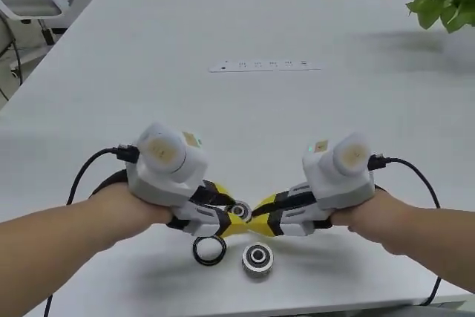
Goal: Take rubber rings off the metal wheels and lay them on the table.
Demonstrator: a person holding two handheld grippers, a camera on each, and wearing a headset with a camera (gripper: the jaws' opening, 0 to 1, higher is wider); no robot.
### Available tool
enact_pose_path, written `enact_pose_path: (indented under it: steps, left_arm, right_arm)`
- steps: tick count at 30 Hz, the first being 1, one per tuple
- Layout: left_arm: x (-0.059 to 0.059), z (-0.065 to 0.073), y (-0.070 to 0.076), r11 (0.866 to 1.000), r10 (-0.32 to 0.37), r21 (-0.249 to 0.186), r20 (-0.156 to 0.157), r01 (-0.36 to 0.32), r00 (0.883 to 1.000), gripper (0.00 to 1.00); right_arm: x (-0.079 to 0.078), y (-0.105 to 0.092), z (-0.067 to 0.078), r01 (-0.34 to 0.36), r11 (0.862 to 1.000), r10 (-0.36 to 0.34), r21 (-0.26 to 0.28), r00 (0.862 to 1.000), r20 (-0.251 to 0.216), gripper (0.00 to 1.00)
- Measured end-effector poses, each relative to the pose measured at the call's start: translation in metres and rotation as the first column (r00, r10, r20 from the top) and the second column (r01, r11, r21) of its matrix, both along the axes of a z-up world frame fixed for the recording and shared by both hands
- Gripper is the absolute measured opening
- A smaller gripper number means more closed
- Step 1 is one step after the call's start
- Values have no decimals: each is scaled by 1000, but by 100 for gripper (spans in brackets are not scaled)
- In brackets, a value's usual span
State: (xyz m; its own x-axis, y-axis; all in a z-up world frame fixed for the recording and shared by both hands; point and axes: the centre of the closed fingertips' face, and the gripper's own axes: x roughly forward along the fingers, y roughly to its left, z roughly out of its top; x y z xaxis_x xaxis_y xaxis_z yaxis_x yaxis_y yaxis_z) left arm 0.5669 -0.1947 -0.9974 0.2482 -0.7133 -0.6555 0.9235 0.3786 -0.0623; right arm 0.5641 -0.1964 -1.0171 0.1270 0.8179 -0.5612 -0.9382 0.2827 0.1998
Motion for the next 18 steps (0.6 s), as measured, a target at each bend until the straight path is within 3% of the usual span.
enact_pose_path:
  steps: [7, 12, 18]
  left_arm:
    - [6, -2, 2, 999, 34, 2, 14, -34, 999, 19]
    - [8, -3, 4, 999, 51, 6, 43, -51, 998, 14]
    - [8, -3, 5, 998, 60, 7, 65, -61, 996, 14]
  right_arm:
    - [0, 0, 0, 2, 1000, -2, 3, 1000, 4, 11]
    - [0, 0, 0, 6, 1000, -6, 0, 1000, 9, 11]
    - [0, 0, 0, -6, 1000, 7, -20, 999, 45, 10]
